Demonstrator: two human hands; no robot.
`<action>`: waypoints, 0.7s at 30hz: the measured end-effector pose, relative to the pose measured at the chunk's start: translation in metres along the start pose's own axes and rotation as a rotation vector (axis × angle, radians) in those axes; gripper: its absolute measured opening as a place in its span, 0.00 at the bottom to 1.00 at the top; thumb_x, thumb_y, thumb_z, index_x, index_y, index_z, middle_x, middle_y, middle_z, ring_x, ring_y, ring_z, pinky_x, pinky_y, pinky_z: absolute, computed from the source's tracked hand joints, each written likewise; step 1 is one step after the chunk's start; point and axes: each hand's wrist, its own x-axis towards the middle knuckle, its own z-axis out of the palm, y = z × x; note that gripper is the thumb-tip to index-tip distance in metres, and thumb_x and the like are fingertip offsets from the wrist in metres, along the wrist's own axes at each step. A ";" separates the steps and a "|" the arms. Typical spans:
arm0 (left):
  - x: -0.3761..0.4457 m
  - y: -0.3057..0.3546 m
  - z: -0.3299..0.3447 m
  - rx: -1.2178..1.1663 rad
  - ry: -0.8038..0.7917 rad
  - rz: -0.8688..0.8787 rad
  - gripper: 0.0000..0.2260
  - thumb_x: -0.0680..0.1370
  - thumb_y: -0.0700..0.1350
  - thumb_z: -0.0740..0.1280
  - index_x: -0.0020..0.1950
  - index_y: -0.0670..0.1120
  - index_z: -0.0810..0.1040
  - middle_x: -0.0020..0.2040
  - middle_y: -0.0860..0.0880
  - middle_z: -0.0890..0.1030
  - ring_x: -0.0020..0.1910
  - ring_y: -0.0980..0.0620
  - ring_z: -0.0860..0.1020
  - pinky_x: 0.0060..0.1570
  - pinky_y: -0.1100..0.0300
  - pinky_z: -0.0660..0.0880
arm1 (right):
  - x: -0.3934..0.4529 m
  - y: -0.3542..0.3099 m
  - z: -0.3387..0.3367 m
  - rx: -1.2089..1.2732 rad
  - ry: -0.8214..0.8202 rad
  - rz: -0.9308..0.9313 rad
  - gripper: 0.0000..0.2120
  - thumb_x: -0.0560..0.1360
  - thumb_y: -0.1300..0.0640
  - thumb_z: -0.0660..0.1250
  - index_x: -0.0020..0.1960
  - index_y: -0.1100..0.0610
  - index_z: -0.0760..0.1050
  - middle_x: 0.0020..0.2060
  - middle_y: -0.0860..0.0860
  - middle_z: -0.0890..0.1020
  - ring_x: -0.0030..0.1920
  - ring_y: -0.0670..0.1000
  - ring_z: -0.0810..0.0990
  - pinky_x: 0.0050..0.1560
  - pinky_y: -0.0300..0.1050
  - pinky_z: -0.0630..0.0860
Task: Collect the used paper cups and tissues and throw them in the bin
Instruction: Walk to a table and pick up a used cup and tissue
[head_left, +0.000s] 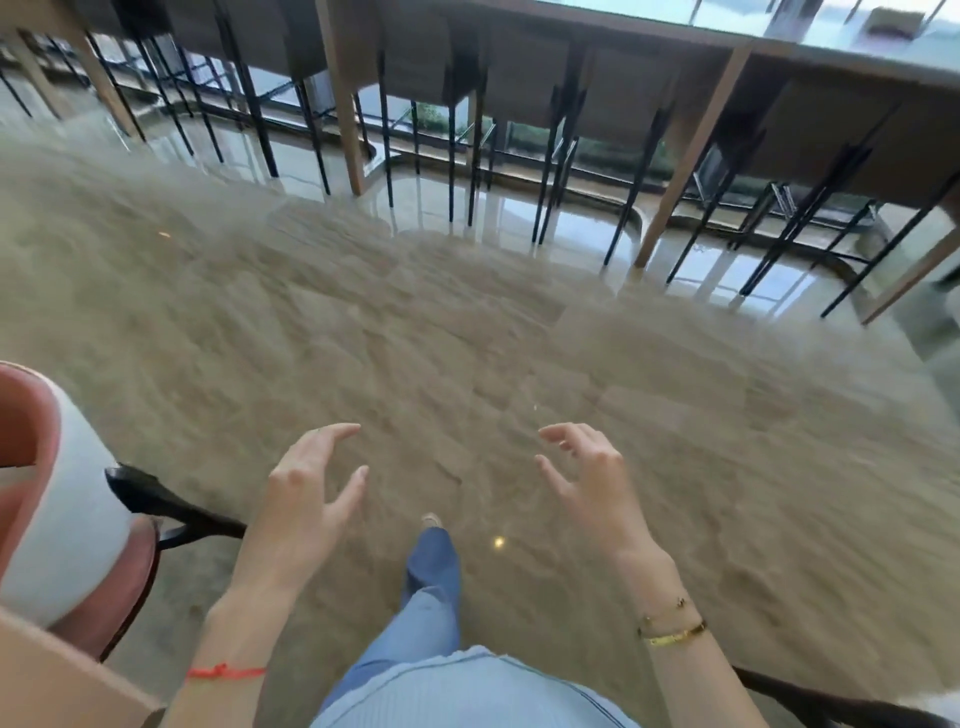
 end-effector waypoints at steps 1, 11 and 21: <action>0.027 -0.006 0.001 0.005 0.004 -0.002 0.18 0.74 0.41 0.71 0.64 0.47 0.76 0.59 0.50 0.78 0.60 0.52 0.76 0.61 0.64 0.67 | 0.028 -0.001 0.006 0.004 -0.002 -0.004 0.11 0.74 0.55 0.70 0.56 0.51 0.77 0.51 0.43 0.78 0.54 0.44 0.75 0.59 0.39 0.71; 0.306 -0.051 -0.008 0.025 0.008 0.078 0.18 0.74 0.41 0.72 0.63 0.48 0.76 0.57 0.52 0.78 0.58 0.52 0.77 0.60 0.67 0.67 | 0.301 -0.035 0.038 0.049 0.045 -0.040 0.11 0.74 0.55 0.70 0.56 0.51 0.77 0.51 0.43 0.78 0.53 0.43 0.74 0.57 0.36 0.70; 0.524 -0.109 0.014 0.032 0.013 0.012 0.18 0.74 0.41 0.72 0.63 0.47 0.76 0.57 0.51 0.79 0.58 0.53 0.76 0.59 0.71 0.64 | 0.540 -0.032 0.091 0.056 -0.012 -0.076 0.11 0.74 0.54 0.70 0.56 0.51 0.77 0.51 0.43 0.78 0.52 0.44 0.74 0.56 0.38 0.70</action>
